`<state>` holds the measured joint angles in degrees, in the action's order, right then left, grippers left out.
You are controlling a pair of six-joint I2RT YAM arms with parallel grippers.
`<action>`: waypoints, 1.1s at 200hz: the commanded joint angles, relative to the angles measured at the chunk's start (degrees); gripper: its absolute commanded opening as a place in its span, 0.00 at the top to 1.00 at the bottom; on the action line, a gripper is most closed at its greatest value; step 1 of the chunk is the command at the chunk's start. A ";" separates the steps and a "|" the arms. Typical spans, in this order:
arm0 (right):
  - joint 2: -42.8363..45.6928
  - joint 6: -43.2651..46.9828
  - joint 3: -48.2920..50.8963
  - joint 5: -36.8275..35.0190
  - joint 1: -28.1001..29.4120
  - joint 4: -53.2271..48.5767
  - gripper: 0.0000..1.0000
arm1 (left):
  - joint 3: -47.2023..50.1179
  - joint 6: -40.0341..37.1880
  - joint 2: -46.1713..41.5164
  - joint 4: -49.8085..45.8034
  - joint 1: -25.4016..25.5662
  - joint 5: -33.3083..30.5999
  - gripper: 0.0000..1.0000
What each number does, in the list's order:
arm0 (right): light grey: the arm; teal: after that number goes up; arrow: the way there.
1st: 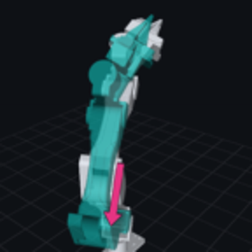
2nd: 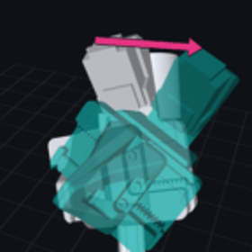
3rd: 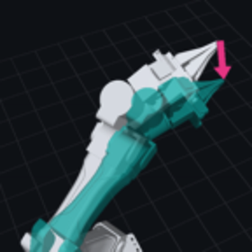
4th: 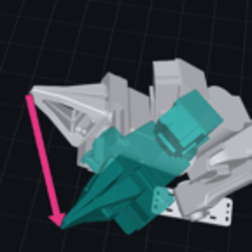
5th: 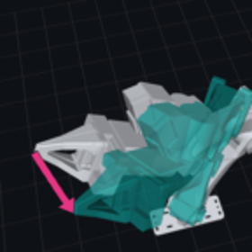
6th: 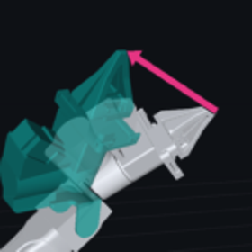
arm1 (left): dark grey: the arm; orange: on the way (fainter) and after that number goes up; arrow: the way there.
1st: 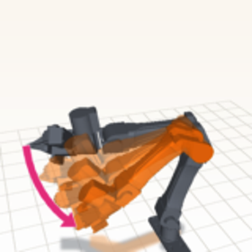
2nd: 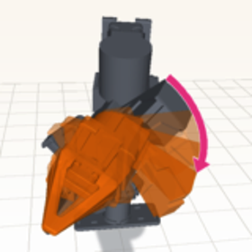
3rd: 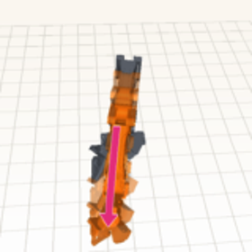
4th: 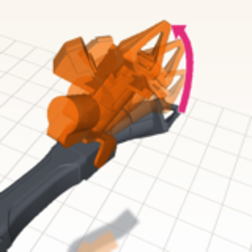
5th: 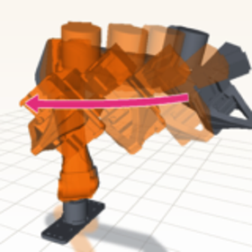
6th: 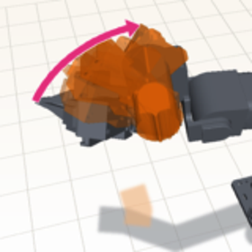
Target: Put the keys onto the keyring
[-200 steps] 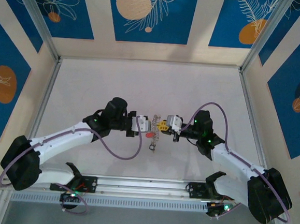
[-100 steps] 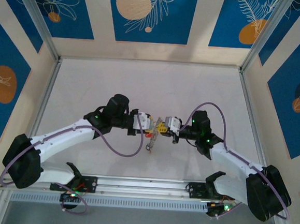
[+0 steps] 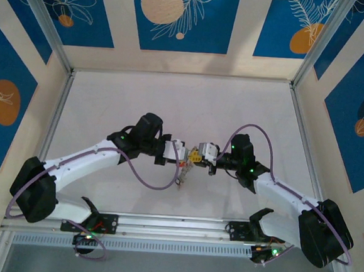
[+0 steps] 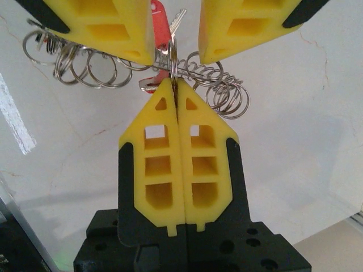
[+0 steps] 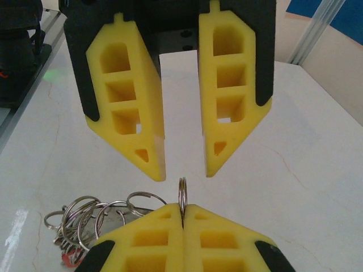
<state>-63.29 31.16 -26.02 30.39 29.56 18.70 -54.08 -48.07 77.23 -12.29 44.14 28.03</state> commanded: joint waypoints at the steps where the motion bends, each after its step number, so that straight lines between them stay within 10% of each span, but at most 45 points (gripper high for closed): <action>1: -0.27 0.84 -2.28 0.59 0.32 0.46 1.00 | -0.40 -1.58 0.21 -2.21 0.33 1.06 0.74; 199: -0.96 0.01 -1.64 -1.11 0.64 0.90 1.00 | -0.11 3.38 2.63 4.99 1.96 1.32 1.00; 220: -0.32 -0.39 -1.34 -1.57 0.11 0.23 0.87 | 1.14 4.67 1.49 6.98 1.14 4.15 1.00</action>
<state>-63.99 31.48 -26.15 29.36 29.80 18.31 -53.78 -45.52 81.12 -11.09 45.06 25.26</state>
